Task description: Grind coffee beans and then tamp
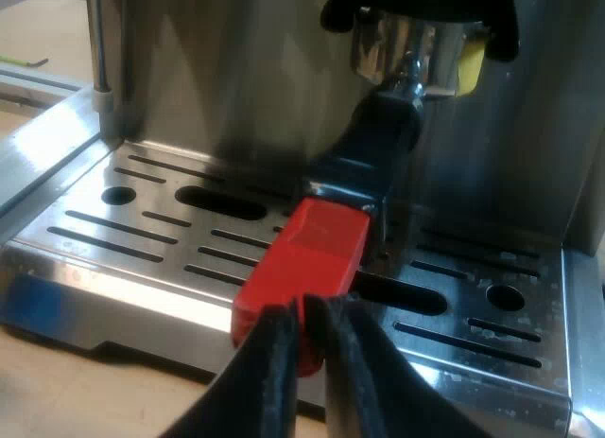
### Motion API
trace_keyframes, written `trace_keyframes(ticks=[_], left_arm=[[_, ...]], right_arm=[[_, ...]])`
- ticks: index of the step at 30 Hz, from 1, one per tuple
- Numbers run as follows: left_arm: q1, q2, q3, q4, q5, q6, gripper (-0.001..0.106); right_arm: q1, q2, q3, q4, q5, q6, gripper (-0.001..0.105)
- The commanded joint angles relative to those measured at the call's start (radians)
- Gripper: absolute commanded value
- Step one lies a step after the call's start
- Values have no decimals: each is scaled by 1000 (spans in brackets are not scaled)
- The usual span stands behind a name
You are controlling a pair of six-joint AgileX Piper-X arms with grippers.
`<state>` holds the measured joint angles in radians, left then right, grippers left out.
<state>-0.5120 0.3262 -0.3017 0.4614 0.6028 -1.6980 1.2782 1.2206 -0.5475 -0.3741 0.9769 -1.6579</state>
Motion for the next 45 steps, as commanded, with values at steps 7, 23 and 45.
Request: trace_keyframes(ticks=[7,23,45], left_arm=[[-5,2,1,-20,9,-5,98],[-5,2,1,-30,9,-5,98],[-5,2,1,-56,12,-5,98]], right_arm=[[-31,-2,-14,153,84,178,9],[103,-9,-16,216,15,204,58],[33,-96,-375,1039,-228,632,58]])
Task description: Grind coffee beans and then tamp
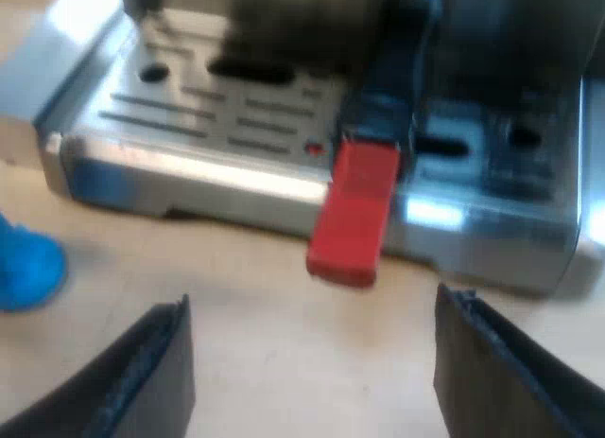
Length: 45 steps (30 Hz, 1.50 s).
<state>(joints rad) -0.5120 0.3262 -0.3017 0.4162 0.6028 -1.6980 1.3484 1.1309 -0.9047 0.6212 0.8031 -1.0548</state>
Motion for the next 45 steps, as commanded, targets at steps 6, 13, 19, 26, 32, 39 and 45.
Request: trace_keyframes(ticks=[6,13,19,26,32,39,45], left_arm=[[-78,2,1,-11,15,-3,98],[-110,2,1,-32,-54,-3,82],[-110,2,1,-32,-54,-3,80],[-110,2,1,-28,-54,-3,80],[-110,2,1,-28,-54,-3,80],[-110,2,1,-27,-54,-3,80],[-110,2,1,-27,-54,-3,80]], right_arm=[[-186,-6,-50,45,-250,40,58],[-270,-4,-77,42,-292,34,58],[-293,26,-84,37,-352,7,58],[-299,102,-126,10,-368,-49,58],[-298,163,-127,4,-368,-72,58],[-304,259,-124,-91,-352,-87,58],[-326,300,-124,-133,-349,-97,58]])
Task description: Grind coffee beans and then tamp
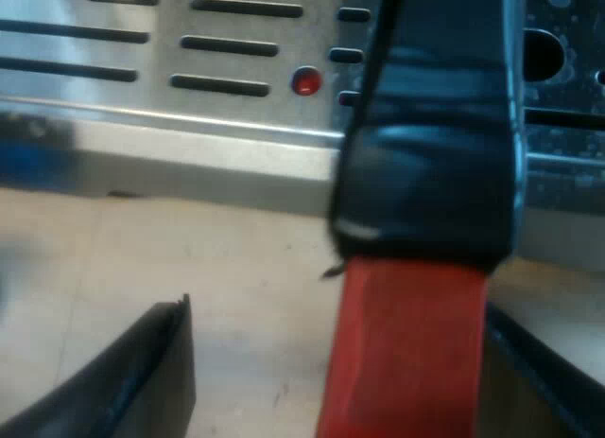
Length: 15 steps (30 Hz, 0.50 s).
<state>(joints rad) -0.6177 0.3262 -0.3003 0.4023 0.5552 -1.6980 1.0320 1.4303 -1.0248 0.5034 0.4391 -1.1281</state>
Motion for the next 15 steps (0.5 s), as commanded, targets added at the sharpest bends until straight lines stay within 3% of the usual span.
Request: trace_keyframes(ticks=[1,6,12,15], left_arm=[[-4,2,-1,-13,-6,-3,80],[-4,2,-1,-13,-6,-3,80],[-4,2,-1,-13,-4,-3,80],[-4,2,-1,-13,-4,-3,80]], right_arm=[[-12,4,-4,-16,15,-25,58],[-17,7,8,-44,20,-65,58],[-17,7,7,-43,19,-65,57],[-17,7,7,-43,19,-65,46]])
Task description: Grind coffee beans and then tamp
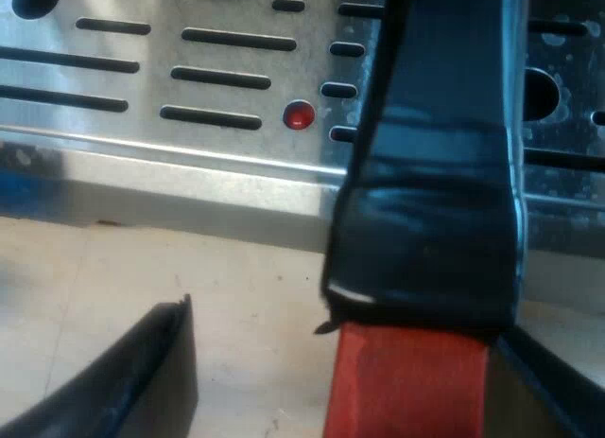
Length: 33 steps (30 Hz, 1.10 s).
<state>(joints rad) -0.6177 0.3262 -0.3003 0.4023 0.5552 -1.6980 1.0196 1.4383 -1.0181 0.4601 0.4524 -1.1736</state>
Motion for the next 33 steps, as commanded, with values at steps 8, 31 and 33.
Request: trace_keyframes(ticks=[8,31,33], left_arm=[[-4,2,-1,-13,-4,-3,80],[-4,2,-1,-13,-4,-3,80],[-4,2,-1,-13,-4,-3,80]], right_arm=[[-4,-1,1,0,6,-19,0],[57,-99,1,210,14,1,0],[73,-108,1,234,17,23,0]])
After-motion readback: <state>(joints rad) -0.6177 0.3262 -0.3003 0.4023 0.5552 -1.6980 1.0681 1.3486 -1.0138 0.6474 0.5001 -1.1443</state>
